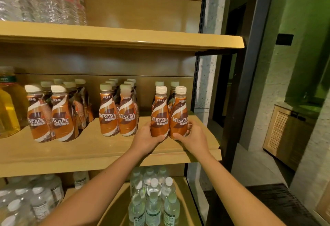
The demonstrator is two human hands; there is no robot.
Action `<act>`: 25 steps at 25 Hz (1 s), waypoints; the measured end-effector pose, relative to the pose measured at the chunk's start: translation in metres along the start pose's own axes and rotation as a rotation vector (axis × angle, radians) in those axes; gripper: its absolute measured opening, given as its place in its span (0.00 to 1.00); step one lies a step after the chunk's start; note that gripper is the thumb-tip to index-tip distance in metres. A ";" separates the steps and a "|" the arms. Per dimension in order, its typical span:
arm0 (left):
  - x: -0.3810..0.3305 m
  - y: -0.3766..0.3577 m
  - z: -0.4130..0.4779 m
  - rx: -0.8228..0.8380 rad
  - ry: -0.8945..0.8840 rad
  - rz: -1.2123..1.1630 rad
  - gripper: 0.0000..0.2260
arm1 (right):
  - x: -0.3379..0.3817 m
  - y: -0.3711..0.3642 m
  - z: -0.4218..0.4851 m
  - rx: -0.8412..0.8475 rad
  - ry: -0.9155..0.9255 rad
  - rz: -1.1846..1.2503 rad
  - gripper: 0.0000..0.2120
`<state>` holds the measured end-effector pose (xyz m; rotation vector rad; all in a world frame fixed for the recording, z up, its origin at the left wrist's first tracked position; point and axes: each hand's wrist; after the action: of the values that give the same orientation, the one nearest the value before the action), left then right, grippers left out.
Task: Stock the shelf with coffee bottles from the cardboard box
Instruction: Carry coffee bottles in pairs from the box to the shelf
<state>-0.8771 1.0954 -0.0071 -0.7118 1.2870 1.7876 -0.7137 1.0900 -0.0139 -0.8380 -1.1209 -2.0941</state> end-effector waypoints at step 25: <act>0.023 -0.029 0.057 -0.061 0.126 0.218 0.22 | -0.010 -0.029 0.049 0.053 0.033 -0.118 0.24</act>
<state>-0.8637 1.1605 -0.0211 -0.7514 1.4448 1.9908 -0.7181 1.1473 -0.0137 -0.7247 -1.2297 -2.1555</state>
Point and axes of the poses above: each hand's wrist, its own z-axis towards the middle knuckle, its own y-axis out of the back of the hand, x = y × z, and after that the axes turned 4 degrees about -x, right-handed
